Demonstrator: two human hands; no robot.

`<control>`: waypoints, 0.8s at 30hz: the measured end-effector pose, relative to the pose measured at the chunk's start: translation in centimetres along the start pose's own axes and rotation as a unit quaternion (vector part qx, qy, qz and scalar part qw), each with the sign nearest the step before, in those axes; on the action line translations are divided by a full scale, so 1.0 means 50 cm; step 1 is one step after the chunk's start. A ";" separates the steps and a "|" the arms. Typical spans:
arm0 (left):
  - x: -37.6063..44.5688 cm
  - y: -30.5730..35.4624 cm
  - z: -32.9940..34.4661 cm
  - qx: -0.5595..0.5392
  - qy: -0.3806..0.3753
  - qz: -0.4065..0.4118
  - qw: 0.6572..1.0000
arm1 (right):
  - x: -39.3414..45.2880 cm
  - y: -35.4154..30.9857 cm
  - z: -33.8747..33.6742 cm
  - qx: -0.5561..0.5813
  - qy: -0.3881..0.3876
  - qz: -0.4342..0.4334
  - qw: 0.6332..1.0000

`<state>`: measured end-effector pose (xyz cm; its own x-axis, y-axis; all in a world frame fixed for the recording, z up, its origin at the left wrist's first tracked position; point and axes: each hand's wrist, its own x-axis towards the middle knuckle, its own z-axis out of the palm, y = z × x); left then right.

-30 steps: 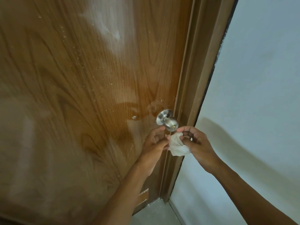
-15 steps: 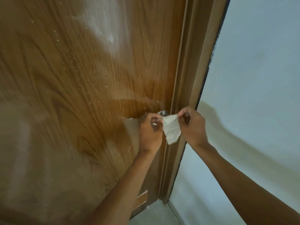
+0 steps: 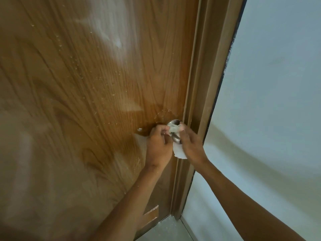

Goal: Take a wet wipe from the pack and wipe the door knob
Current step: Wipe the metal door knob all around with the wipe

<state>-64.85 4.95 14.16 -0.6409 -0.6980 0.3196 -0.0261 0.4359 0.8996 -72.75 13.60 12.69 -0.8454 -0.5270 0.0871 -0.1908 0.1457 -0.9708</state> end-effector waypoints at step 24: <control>0.134 0.011 -0.086 0.612 0.033 0.479 0.629 | -0.016 0.042 0.056 -0.090 0.151 -0.194 0.965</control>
<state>-65.86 -1.94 18.06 -0.7802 0.2130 0.5881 -0.2488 0.7570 -0.6042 -71.07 11.96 9.96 -0.7940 -0.3077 0.5243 -0.5833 0.1427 -0.7996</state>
